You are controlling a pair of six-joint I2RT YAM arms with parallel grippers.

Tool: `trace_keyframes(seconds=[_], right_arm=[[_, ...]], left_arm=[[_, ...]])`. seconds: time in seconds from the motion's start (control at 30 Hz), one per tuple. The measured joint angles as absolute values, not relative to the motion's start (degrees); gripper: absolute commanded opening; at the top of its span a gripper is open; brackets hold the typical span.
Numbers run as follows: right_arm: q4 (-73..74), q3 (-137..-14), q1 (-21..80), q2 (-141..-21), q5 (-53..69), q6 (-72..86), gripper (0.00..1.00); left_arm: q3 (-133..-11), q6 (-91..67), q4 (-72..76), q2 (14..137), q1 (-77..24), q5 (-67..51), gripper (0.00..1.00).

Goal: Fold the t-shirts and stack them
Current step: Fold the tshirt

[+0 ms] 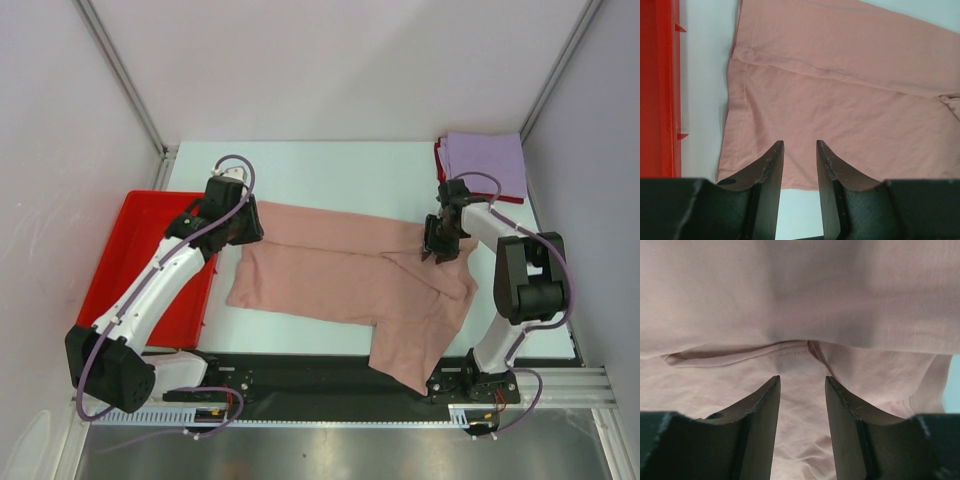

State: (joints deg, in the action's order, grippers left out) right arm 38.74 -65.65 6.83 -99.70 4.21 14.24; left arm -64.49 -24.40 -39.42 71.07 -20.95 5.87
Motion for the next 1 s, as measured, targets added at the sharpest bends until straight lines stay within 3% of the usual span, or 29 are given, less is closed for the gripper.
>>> trace_keyframes(seconds=[0.63, 0.73, 0.87, 1.0], right_arm=[[36.34, -70.06, 7.18, -105.62, 3.64, 14.09, 0.46], [36.34, -70.06, 7.44, -106.08, 3.31, 14.13, 0.41], [36.36, -70.06, 8.05, -106.08, 2.61, 14.2, 0.22], [36.71, -70.11, 8.84, -106.06, 1.89, 14.33, 0.22]], left_arm=[[-64.47, -24.34, -40.23, 70.96, -20.95, 5.78, 0.37], [-64.47, -24.08, -40.23, 71.11, -20.97, 5.78, 0.37], [-64.47, -23.94, -40.23, 71.24, -20.99, 5.76, 0.37], [-64.47, -23.92, -40.18, 71.24, -20.99, 5.76, 0.37]])
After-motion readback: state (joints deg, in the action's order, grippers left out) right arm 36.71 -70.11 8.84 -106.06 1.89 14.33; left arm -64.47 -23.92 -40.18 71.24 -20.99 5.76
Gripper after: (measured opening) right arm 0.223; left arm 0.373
